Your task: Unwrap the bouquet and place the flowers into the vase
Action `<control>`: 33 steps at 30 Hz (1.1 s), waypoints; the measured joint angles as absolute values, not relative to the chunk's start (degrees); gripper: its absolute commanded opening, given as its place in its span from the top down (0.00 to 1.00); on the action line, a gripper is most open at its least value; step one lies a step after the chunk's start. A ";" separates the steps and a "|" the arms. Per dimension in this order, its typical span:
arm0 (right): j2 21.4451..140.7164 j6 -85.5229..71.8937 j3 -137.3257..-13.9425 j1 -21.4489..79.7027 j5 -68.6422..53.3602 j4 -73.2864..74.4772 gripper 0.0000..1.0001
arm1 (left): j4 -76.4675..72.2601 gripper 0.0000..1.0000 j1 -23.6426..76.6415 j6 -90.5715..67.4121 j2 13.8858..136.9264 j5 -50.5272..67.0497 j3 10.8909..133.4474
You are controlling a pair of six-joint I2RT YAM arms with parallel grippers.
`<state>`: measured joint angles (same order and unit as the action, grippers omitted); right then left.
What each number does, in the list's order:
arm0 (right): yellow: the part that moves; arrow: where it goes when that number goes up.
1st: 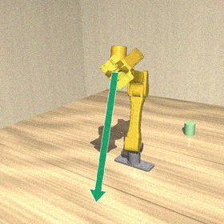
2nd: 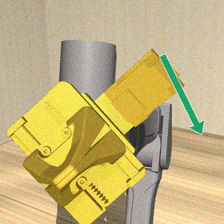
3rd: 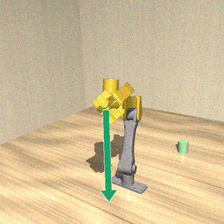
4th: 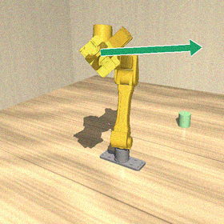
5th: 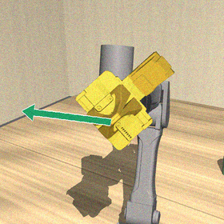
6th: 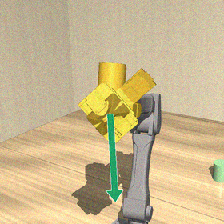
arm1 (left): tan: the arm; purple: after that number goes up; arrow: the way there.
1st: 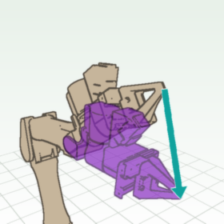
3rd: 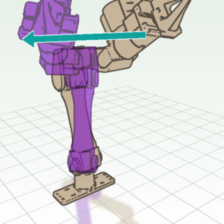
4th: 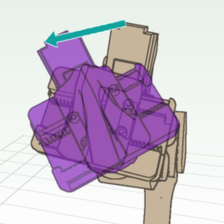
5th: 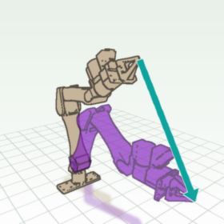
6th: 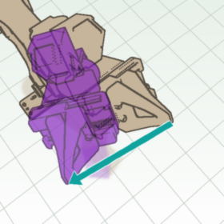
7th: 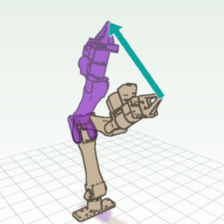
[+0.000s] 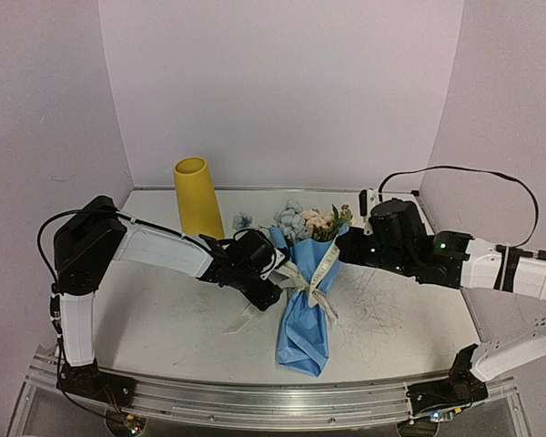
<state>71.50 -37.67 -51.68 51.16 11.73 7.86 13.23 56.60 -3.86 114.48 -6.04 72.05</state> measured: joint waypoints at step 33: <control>63.83 -40.73 -54.00 45.74 29.17 21.67 1.00 | 9.54 1.00 54.76 -7.07 103.07 -4.51 66.48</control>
